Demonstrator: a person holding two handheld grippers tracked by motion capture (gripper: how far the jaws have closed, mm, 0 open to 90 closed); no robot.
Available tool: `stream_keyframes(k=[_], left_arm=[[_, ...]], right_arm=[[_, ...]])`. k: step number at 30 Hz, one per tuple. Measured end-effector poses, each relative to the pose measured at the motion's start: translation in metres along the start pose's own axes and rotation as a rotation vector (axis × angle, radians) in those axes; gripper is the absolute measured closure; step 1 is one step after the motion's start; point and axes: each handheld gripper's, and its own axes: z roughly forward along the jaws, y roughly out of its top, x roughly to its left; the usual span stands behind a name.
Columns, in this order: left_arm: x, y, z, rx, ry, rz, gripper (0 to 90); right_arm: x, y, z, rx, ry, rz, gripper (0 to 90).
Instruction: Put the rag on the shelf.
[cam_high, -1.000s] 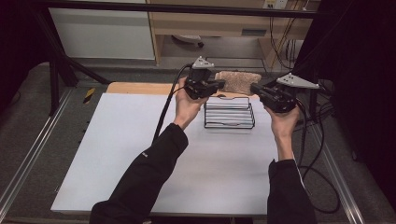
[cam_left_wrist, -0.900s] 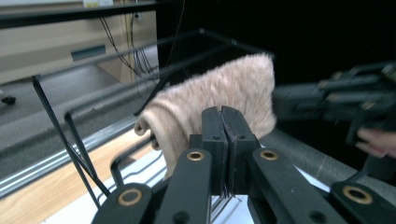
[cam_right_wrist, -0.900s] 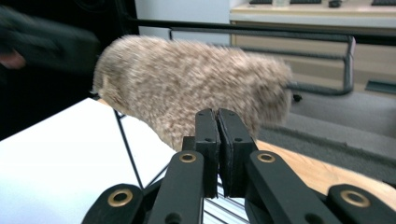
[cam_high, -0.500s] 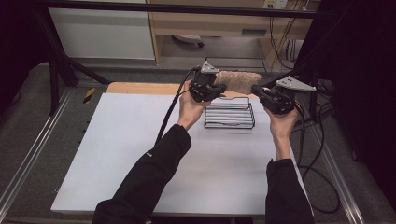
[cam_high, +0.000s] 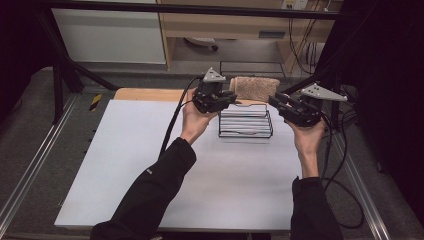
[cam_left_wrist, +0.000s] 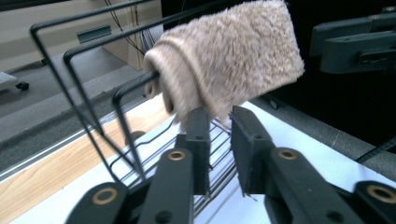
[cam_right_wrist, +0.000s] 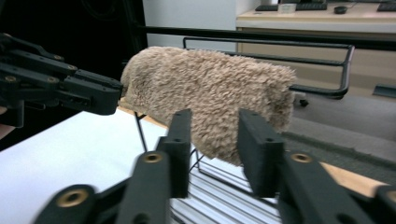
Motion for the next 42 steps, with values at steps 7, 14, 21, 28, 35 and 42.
stream_keyframes(k=[7,14,21,28,35,42], left_arm=[[0.007,-0.027,-0.022,0.040,0.011,-0.010,54.9],[0.016,-0.065,-0.051,0.069,0.021,-0.023,33.5],[0.032,-0.105,-0.083,0.076,0.052,-0.047,19.6],[0.044,-0.141,-0.107,0.105,0.084,-0.070,11.7],[0.052,-0.180,-0.129,0.108,0.103,-0.095,9.4],[0.058,-0.208,-0.147,0.104,0.124,-0.124,9.1]], right_arm=[[0.007,-0.007,-0.004,0.038,0.046,0.043,45.6],[0.020,-0.019,-0.005,0.079,0.070,0.041,26.8],[0.029,-0.034,-0.003,0.122,0.100,0.026,11.2],[0.034,-0.054,-0.001,0.168,0.126,0.034,4.7],[0.036,-0.076,-0.004,0.178,0.146,0.067,1.4],[0.038,-0.097,-0.007,0.215,0.173,0.066,0.8]])
